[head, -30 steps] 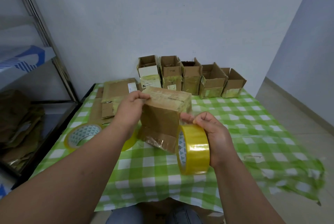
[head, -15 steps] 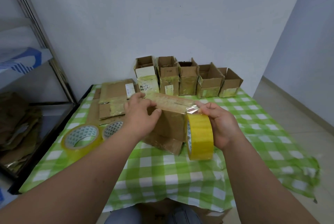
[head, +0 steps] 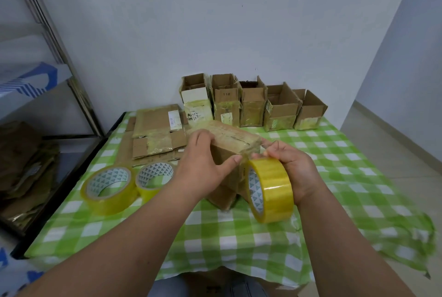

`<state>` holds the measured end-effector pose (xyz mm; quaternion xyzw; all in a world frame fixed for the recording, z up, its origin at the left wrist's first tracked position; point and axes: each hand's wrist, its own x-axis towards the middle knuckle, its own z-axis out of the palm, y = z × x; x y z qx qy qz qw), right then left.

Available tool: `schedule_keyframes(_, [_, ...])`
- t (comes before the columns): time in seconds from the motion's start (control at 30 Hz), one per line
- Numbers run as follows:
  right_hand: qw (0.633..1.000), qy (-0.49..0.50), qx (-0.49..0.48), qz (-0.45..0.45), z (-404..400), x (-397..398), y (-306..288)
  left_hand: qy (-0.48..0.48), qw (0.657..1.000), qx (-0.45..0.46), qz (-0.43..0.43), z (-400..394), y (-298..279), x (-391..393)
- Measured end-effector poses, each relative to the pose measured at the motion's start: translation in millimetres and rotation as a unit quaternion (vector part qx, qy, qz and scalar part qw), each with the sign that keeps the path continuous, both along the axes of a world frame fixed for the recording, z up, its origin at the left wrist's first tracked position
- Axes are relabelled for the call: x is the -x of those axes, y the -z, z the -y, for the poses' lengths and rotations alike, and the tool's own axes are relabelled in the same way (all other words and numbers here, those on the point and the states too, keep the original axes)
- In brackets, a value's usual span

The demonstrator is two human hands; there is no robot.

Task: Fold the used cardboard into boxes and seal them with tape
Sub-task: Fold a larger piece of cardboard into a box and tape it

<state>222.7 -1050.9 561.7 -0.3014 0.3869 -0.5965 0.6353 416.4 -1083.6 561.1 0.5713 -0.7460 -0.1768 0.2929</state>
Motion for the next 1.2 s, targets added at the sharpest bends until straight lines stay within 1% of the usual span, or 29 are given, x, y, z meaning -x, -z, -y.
schedule_keyframes(0.07, [1.000,-0.014,0.012,0.019,-6.7,-1.2,0.6,0.030,0.998,-0.006,-0.046,0.9,0.7,-1.5])
schedule_keyframes(0.13, [0.999,-0.024,0.014,0.018,-13.1,-4.3,2.8,0.053,0.994,-0.001,-0.092,2.6,-1.0,-2.4])
schedule_keyframes(0.2, [0.999,-0.022,0.010,0.034,-17.7,-7.3,5.6,0.070,0.993,-0.006,-0.098,4.4,-3.2,-5.1])
schedule_keyframes(0.27, [0.999,-0.015,0.003,0.035,-20.2,-9.3,8.3,0.090,0.992,-0.023,-0.082,5.9,-3.0,-10.3])
schedule_keyframes(0.4, [1.000,0.002,-0.003,0.006,-21.0,-13.0,13.6,0.111,0.991,-0.029,-0.063,7.8,-1.4,-18.1])
schedule_keyframes(0.53, [0.999,0.029,-0.007,0.015,-21.0,-16.6,14.4,0.134,0.989,-0.043,-0.051,9.0,-0.5,-24.5])
schedule_keyframes(0.73, [0.999,0.038,-0.005,0.008,-18.6,-23.0,12.1,0.092,0.995,-0.002,-0.042,8.6,7.9,-20.6])
schedule_keyframes(0.8, [0.999,0.045,-0.011,-0.003,-17.3,-23.4,12.7,0.095,0.995,0.005,-0.023,7.7,9.1,-21.5])
schedule_keyframes(0.93, [0.998,0.062,-0.025,-0.013,-17.0,-21.7,15.3,0.126,0.991,-0.019,0.048,6.5,2.9,-23.7])
schedule_keyframes(1.03, [0.997,0.071,-0.026,-0.017,-16.1,-23.3,16.2,0.097,0.994,-0.009,0.044,6.5,1.1,-19.5])
schedule_keyframes(1.2, [0.997,0.073,-0.022,-0.008,-14.8,-20.5,18.3,0.090,0.992,0.040,0.081,5.3,7.7,-15.8])
